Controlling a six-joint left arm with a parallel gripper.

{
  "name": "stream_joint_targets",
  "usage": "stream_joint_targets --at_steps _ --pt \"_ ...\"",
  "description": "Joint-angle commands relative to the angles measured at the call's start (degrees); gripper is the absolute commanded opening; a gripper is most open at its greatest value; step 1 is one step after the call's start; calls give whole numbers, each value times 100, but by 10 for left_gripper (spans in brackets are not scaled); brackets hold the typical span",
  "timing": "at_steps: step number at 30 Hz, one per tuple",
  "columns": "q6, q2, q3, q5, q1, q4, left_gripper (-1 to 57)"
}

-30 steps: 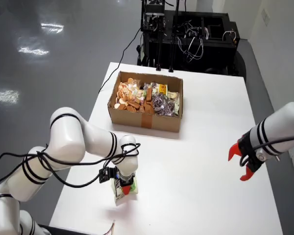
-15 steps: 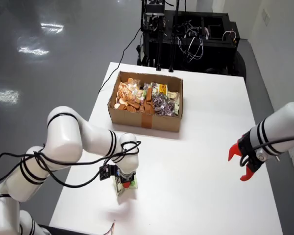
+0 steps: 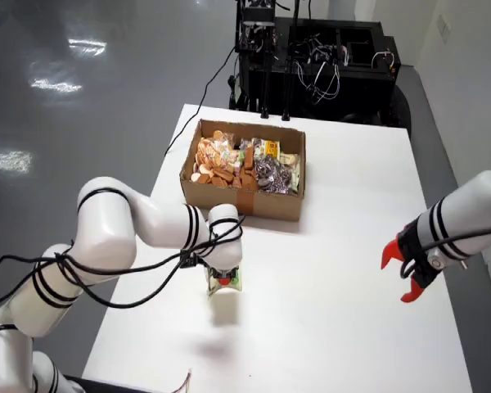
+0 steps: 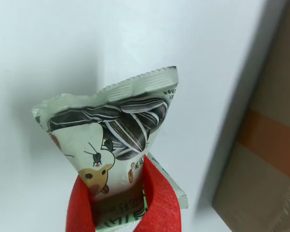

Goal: Grasp a snack and put it in the bin.

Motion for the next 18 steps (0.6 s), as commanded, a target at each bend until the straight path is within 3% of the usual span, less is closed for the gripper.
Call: stream_joint_targets --at_steps 1,18 --pt "549 8 -455 110 151 116 46" --pt "2467 461 -2361 173 1034 219 50"
